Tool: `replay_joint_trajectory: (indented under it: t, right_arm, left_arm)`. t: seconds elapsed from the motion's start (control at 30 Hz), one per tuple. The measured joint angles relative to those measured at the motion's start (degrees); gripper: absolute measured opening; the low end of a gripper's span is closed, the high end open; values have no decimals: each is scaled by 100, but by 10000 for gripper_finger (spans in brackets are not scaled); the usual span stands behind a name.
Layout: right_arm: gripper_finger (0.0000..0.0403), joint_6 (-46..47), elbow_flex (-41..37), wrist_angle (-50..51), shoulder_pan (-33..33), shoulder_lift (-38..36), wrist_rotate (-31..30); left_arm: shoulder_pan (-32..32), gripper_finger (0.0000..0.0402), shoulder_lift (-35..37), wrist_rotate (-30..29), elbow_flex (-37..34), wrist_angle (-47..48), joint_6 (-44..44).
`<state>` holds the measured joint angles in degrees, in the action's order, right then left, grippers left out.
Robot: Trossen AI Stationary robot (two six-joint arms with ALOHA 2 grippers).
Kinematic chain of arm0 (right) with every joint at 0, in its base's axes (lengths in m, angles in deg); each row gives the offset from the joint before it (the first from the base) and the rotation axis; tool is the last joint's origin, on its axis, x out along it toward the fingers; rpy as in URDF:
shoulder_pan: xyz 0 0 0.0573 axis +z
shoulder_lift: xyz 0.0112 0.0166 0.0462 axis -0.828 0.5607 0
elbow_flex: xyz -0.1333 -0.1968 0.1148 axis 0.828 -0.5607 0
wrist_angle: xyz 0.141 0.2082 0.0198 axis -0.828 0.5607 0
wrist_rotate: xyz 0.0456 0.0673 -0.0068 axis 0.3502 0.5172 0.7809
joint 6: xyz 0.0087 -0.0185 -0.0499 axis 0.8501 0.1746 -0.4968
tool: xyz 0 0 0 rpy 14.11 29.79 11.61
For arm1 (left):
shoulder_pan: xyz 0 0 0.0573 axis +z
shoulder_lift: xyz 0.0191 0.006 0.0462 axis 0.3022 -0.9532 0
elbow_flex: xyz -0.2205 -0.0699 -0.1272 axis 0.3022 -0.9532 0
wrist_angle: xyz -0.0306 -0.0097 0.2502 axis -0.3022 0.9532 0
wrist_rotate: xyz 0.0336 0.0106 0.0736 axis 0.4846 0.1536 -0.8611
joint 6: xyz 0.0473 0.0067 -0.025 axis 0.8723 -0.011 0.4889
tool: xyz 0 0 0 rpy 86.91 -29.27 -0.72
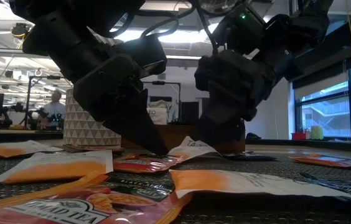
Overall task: Pick & Place Tea
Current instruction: Put the white tea bag into the left section of the wooden organizer
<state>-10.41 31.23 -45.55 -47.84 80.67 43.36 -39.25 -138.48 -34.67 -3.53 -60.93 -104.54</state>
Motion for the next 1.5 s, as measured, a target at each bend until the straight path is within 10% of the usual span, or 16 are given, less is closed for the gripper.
replay_joint_trajectory:
  t: [0.93, 1.5]
  right_arm:
    - [9, 241, 5, 125, -2, 0, 313]
    - [5, -344, 7, 278, 15, -1192, 308]
  left_arm:
    - [0, 59, 161, 157, -7, 56, -4]
    - [-544, 59, 2031, 279, -18, 164, 757]
